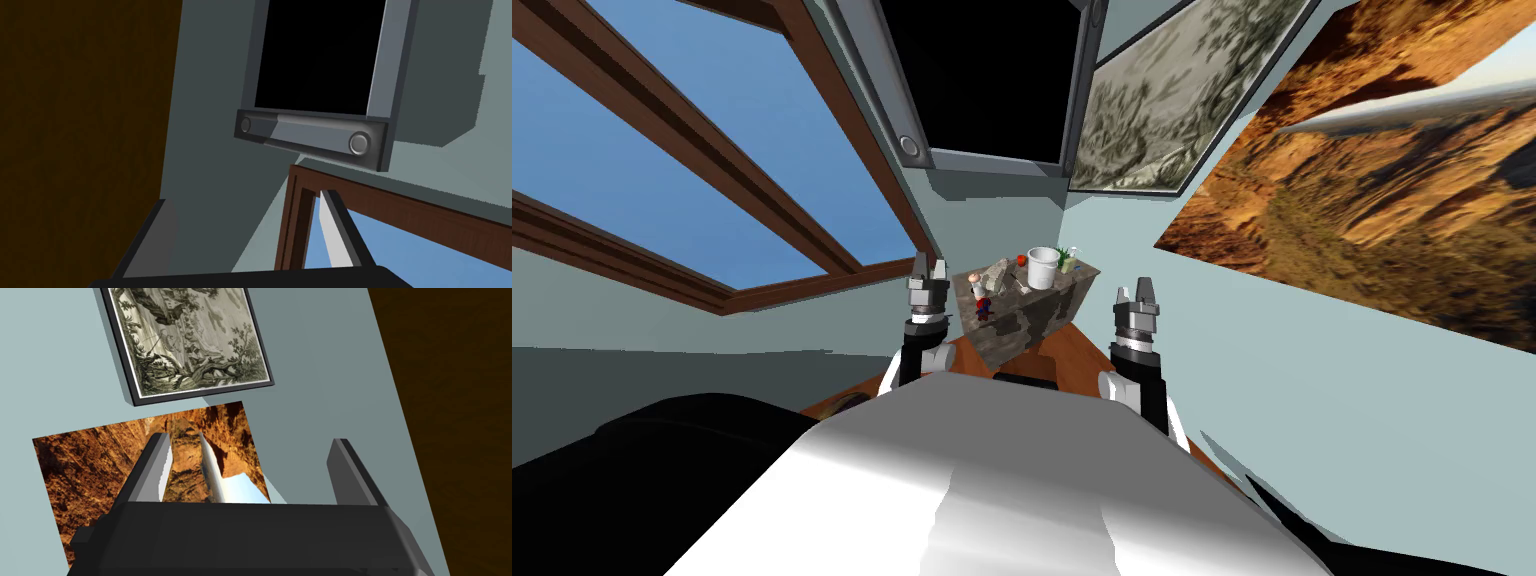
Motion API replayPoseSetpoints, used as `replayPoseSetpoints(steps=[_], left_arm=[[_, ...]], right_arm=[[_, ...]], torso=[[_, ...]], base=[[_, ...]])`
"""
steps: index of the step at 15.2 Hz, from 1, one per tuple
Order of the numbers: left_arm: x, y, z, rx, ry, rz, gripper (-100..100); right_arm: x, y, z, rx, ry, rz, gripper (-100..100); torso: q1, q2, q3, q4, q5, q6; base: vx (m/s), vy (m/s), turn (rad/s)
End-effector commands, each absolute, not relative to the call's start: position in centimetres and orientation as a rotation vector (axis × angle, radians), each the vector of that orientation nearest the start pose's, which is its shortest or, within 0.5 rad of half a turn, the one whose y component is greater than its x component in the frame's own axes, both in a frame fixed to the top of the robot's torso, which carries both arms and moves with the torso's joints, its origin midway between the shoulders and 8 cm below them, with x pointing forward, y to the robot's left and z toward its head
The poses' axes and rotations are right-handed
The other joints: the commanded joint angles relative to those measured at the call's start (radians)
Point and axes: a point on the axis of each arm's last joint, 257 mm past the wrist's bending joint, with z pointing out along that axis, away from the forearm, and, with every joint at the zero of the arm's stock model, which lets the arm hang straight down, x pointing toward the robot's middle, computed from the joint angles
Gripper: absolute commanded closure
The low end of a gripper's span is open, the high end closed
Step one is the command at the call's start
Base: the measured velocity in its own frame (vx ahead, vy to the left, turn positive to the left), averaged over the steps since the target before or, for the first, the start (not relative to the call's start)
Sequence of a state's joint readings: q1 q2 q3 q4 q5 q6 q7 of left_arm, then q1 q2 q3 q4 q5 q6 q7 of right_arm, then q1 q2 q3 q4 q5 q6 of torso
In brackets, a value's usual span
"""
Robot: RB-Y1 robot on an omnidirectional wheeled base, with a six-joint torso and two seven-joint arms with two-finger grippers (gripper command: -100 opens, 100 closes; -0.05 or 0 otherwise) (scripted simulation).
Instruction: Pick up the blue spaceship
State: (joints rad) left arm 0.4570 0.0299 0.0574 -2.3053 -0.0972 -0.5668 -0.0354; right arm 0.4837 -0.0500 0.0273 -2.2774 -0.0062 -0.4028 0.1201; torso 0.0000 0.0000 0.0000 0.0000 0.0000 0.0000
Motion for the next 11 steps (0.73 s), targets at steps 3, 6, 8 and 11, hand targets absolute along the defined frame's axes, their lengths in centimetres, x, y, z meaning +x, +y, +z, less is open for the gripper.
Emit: replayPoseSetpoints(steps=[3,6,8,11], left_arm=[[33.2,27.2,4.6,-0.433,0.691,-1.172,-100],[33.5,27.8,2.1,-0.439,0.801,-1.129,-100],[33.6,28.1,1.0,-0.443,0.847,-1.110,-100],[33.6,29.0,-1.4,-0.458,0.943,-1.066,-100]], right_arm=[[36.3,-26.7,0.9,0.646,0.741,1.209,0],[36.3,-26.7,0.9,0.646,0.741,1.209,0],[36.3,-26.7,0.9,0.646,0.741,1.209,0],[36.3,-26.7,0.9,0.646,0.741,1.209,0]], torso=[[-0.001,-0.001,0.000,0.000,0.000,0.000],[-0.002,-0.002,-0.001,0.000,0.000,0.000],[-0.002,-0.003,-0.002,-0.001,0.000,0.000],[-0.002,-0.003,-0.002,-0.001,-0.001,0.000]], base=[[0.017,-0.017,-0.040],[0.037,-0.033,-0.082],[0.047,-0.033,-0.054],[0.051,-0.037,-0.081]])
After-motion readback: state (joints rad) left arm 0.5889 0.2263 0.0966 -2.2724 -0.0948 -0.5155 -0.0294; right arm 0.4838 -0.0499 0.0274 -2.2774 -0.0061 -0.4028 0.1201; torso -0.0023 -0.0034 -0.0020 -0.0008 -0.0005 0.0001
